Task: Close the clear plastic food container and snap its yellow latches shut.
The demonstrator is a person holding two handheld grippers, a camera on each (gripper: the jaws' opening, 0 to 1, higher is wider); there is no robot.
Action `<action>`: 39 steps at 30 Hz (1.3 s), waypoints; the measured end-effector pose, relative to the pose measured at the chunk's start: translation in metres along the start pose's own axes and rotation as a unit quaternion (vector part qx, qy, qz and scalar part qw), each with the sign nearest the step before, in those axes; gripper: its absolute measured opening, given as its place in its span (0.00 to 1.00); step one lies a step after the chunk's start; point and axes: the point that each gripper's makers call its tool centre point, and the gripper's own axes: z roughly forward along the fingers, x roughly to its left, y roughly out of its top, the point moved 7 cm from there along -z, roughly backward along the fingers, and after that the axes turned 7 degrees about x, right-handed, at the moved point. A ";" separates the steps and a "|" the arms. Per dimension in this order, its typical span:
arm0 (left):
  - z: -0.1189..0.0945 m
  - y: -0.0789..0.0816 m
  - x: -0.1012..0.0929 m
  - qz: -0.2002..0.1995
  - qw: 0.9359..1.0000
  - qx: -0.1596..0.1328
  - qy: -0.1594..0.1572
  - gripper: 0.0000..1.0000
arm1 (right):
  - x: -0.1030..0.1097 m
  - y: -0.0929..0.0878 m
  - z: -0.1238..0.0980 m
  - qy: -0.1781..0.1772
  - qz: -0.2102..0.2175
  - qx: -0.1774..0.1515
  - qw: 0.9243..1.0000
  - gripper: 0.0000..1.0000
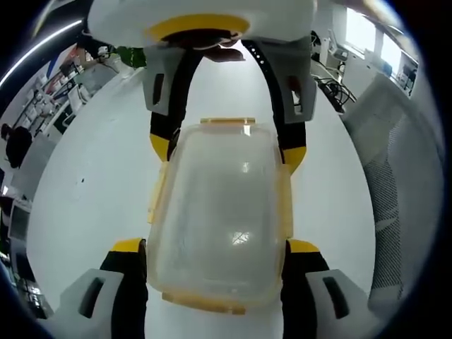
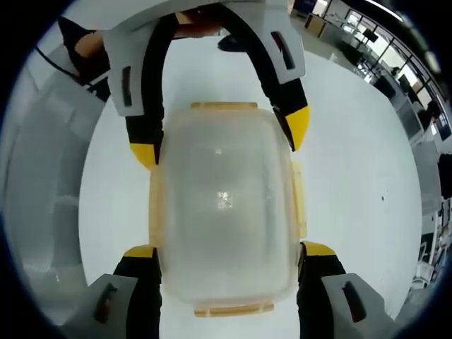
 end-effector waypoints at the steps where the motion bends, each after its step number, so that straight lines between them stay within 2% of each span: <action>1: 0.000 0.000 0.002 0.000 1.000 0.000 0.000 0.78 | -0.001 0.000 0.000 0.000 0.000 0.000 1.000 0.79; 16: 0.003 0.002 0.015 0.001 1.000 0.001 -0.002 0.79 | -0.015 -0.001 0.001 0.000 0.001 -0.004 1.000 0.80; 28: 0.003 0.002 0.014 0.000 1.000 -0.001 0.000 0.79 | -0.013 -0.001 0.001 -0.006 0.000 -0.001 1.000 0.81; 33: 0.003 0.002 0.014 -0.005 1.000 -0.005 -0.001 0.79 | -0.011 -0.001 0.004 -0.021 -0.011 0.004 1.000 0.82; 39: 0.003 0.003 0.011 -0.002 1.000 0.003 0.008 0.80 | -0.012 -0.001 0.002 -0.027 -0.009 0.000 1.000 0.82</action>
